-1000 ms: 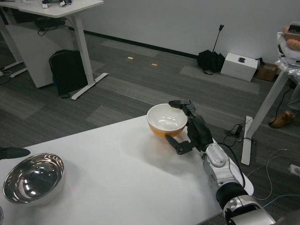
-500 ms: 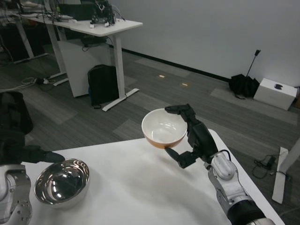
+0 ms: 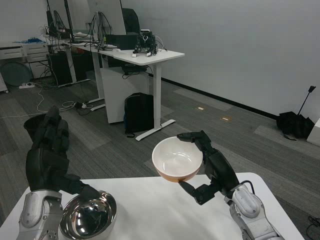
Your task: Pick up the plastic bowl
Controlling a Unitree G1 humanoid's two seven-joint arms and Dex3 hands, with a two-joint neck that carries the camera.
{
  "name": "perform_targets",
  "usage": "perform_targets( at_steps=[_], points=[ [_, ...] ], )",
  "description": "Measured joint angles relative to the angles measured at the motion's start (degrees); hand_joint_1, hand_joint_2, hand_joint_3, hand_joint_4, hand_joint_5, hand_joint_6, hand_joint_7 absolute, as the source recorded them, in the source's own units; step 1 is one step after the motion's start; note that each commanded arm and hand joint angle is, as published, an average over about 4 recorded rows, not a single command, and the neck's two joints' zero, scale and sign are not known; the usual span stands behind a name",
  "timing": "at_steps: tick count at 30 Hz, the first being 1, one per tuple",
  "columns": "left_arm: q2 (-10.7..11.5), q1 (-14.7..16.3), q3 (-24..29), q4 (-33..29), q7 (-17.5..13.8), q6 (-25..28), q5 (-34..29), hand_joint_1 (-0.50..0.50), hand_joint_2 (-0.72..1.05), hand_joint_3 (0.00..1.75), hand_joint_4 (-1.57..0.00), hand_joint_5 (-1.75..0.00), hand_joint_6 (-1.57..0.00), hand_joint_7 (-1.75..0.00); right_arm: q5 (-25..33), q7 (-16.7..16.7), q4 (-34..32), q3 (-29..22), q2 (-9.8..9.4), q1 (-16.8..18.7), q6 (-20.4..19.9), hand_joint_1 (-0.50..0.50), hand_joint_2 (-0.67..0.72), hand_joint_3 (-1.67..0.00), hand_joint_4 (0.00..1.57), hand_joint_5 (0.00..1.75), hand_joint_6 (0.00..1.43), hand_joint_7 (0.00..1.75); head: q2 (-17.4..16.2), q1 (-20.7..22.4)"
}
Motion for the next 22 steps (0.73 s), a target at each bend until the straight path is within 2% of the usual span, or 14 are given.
perform_targets(
  at_steps=[2, 8, 10, 13, 17, 22],
  points=[
    [0.0, 0.0, -0.1, 0.0, 0.0, 0.0, 0.0, -0.39, -0.53, 0.00, -0.30, 0.00, -0.34, 0.00, 0.3, -0.1, 0.0, 0.0, 0.00, -0.1, 0.0, -0.42, -0.48, -1.59, 1.57, 1.02, 1.38, 0.98, 0.0, -0.2],
    [0.0, 0.0, -0.1, 0.0, 0.0, 0.1, 0.0, -0.39, -0.55, 0.00, -0.30, 0.00, -0.34, 0.00, 0.6, -0.1, 0.0, 0.0, 0.00, -0.1, 0.0, -0.42, -0.48, -1.59, 1.57, 1.07, 1.39, 0.98, 0.0, -0.6],
    [0.0, 0.0, -0.2, 0.0, 0.0, 0.3, 0.0, -0.39, -0.50, 0.00, -0.30, 0.00, -0.34, 0.00, 0.9, -0.1, -0.1, 0.0, 0.00, -0.1, 0.0, -0.42, -0.48, -1.59, 1.57, 1.07, 1.40, 0.98, 0.0, -0.8],
    [-0.1, 0.0, -0.3, 0.0, 0.0, 0.4, 0.0, -0.39, -0.53, 0.00, -0.30, 0.00, -0.34, 0.00, 1.5, -0.2, -0.1, 0.0, 0.00, -0.1, -0.1, -0.42, -0.48, -1.59, 1.57, 0.99, 1.40, 0.98, 0.0, -1.0],
    [-0.1, 0.0, -0.4, 0.0, 0.0, 0.6, 0.0, -0.39, -0.46, 0.00, -0.30, 0.00, -0.34, 0.00, 1.8, -0.3, -0.3, 0.0, 0.00, -0.1, -0.1, -0.42, -0.48, -1.59, 1.57, 1.07, 1.40, 0.98, 0.2, -1.1],
    [-0.1, 0.0, -0.4, 0.0, -0.1, 0.7, 0.0, -0.39, -0.55, 0.00, -0.30, 0.00, -0.34, 0.00, 1.8, -0.6, -0.3, 0.0, 0.00, -0.1, -0.1, -0.42, -0.48, -1.59, 1.57, 1.00, 1.38, 0.98, 0.5, -1.1]
  ],
)
